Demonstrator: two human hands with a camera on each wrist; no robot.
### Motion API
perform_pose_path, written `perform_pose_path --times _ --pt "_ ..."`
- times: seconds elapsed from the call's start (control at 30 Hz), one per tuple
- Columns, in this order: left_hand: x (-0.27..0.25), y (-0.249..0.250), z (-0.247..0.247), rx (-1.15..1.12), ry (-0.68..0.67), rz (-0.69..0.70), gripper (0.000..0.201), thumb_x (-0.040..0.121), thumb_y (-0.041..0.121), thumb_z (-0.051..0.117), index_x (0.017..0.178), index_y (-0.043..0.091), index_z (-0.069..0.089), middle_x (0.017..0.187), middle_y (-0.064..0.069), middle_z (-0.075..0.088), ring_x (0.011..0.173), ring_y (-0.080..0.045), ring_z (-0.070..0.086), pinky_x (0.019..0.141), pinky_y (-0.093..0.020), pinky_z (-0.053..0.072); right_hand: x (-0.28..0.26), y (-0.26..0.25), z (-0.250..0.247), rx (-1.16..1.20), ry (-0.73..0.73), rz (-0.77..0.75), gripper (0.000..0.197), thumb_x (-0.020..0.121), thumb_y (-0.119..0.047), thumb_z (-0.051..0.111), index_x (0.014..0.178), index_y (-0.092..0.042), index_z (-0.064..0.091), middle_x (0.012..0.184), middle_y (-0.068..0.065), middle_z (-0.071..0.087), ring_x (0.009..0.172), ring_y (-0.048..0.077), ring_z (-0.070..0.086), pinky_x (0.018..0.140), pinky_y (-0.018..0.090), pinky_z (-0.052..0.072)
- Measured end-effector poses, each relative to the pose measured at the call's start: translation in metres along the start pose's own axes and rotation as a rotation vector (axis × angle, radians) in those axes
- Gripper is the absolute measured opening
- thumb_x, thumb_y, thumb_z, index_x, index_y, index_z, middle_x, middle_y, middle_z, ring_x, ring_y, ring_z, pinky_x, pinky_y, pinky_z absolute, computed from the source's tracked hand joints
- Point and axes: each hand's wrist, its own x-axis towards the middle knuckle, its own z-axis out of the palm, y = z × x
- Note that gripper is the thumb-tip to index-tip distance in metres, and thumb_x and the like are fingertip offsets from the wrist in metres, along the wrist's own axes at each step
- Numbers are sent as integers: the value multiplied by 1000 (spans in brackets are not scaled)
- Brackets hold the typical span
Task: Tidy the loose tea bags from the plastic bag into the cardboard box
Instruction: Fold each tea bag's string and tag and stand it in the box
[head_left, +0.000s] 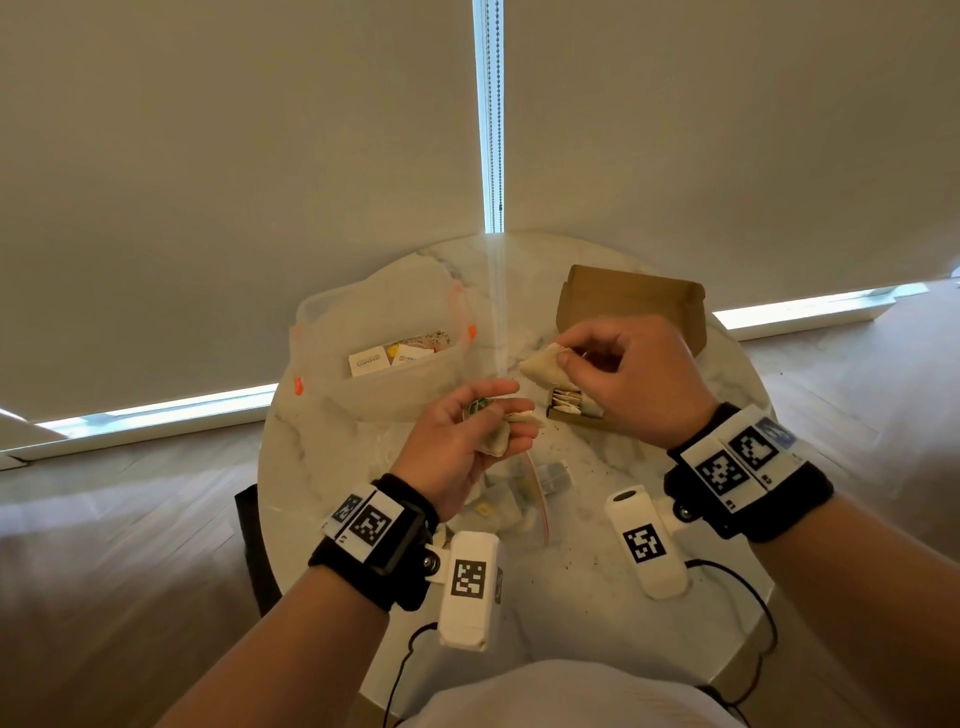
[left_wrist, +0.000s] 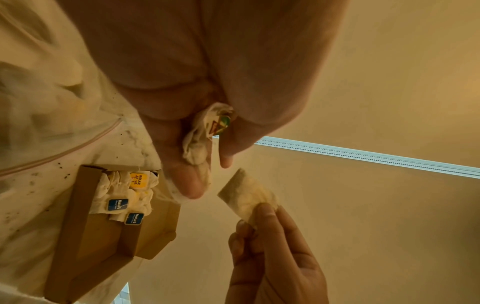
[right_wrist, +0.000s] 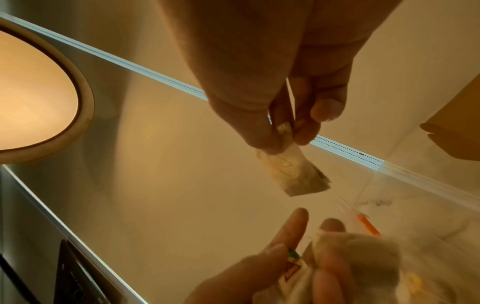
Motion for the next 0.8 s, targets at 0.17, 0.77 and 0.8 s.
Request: perform_pose_path --times 0.17,0.77,0.8 --pt "1 3 6 2 11 35 23 99 -6 45 115 0 61 95 -18 70 77 -23 72 77 -27 60 -4 -4 7 9 -20 43 20 87 -13 70 105 -21 69 78 -15 60 73 -3 57 63 5 44" --pt "8 1 9 102 18 173 30 96 -14 41 106 4 63 94 -12 67 81 -21 68 82 -27 57 -14 1 20 544 -34 540 7 93 -13 65 98 -9 65 74 18 72 61 33 72 55 45 59" --pt "9 -1 10 142 18 180 32 96 -14 42 105 7 64 97 -11 68 83 -21 68 84 -29 56 -14 -1 21 572 -50 558 8 93 -14 65 100 -10 64 77 19 73 63 34 72 57 48 60"
